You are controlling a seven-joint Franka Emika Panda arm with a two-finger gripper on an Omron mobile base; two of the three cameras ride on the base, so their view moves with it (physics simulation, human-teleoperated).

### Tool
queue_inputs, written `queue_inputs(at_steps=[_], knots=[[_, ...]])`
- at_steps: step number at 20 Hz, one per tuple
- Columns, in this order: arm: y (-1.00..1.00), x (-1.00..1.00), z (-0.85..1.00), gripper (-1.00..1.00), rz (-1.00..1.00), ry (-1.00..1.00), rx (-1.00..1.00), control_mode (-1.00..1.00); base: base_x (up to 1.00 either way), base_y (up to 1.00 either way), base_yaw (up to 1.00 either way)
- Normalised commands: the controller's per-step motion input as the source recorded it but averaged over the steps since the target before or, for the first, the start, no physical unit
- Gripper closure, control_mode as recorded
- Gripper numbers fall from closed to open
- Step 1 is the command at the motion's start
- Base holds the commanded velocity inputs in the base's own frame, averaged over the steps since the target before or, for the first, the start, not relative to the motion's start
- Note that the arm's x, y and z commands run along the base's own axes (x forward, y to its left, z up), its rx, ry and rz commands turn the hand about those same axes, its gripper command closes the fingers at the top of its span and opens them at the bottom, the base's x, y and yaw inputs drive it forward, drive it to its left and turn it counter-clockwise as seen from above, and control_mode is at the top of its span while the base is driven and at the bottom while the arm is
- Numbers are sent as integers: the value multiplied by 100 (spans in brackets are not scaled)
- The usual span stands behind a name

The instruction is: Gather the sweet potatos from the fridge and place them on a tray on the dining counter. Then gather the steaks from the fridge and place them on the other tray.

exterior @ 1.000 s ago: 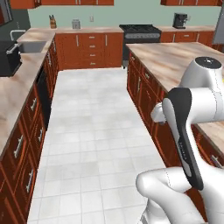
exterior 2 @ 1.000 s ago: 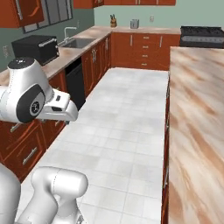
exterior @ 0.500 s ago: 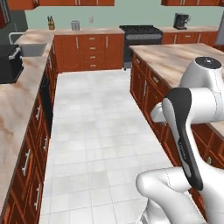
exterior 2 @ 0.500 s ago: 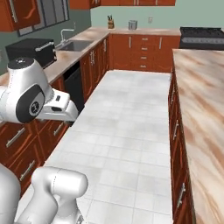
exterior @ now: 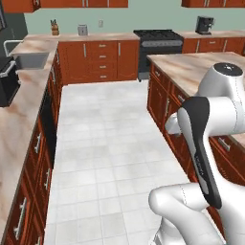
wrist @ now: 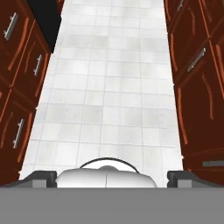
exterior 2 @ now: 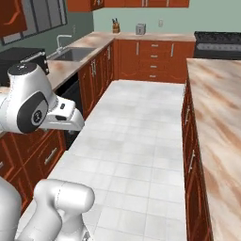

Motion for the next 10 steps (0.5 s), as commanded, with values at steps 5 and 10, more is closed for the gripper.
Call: queue_inputs(at_steps=[5,10], knots=[[0,0,0,-100,0,0,0,100,85,12,0],[0,0,0,-100,0,0,0,100,81,24,-2]])
